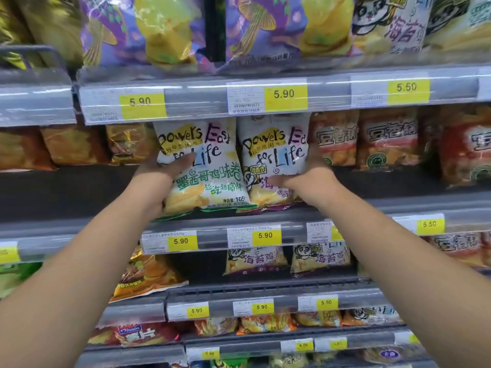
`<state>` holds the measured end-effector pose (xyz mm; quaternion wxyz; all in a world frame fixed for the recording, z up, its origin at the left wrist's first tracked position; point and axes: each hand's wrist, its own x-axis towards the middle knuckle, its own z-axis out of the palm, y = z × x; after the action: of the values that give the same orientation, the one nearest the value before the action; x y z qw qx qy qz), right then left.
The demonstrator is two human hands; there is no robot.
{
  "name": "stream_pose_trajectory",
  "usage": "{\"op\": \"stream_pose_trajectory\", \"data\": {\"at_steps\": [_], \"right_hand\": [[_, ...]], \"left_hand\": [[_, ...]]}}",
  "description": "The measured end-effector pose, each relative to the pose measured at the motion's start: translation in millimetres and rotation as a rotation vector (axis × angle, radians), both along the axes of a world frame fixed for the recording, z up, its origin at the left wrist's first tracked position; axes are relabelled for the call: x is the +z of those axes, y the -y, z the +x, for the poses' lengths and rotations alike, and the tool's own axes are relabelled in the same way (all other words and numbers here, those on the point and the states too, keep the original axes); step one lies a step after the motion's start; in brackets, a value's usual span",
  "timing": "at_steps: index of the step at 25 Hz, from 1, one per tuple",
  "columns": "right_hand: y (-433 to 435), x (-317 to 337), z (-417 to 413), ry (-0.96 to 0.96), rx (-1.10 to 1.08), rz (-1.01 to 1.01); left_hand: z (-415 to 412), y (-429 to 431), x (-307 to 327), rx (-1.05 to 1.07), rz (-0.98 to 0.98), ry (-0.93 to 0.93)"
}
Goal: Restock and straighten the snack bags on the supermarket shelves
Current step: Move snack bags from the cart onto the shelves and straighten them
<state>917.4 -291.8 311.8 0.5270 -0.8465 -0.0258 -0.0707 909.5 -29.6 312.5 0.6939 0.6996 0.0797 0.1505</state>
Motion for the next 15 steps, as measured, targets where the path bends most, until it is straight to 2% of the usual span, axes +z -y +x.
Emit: {"op": "stream_pose_trajectory", "data": {"at_steps": [3, 15], "right_hand": [[-2, 1, 23, 0.089, -0.024, -0.04], [-8, -19, 83, 0.158, -0.024, 0.006]], "left_hand": [[3, 0, -1, 0.033, -0.008, 0.025], [27, -4, -5, 0.101, 0.068, -0.022]]}}
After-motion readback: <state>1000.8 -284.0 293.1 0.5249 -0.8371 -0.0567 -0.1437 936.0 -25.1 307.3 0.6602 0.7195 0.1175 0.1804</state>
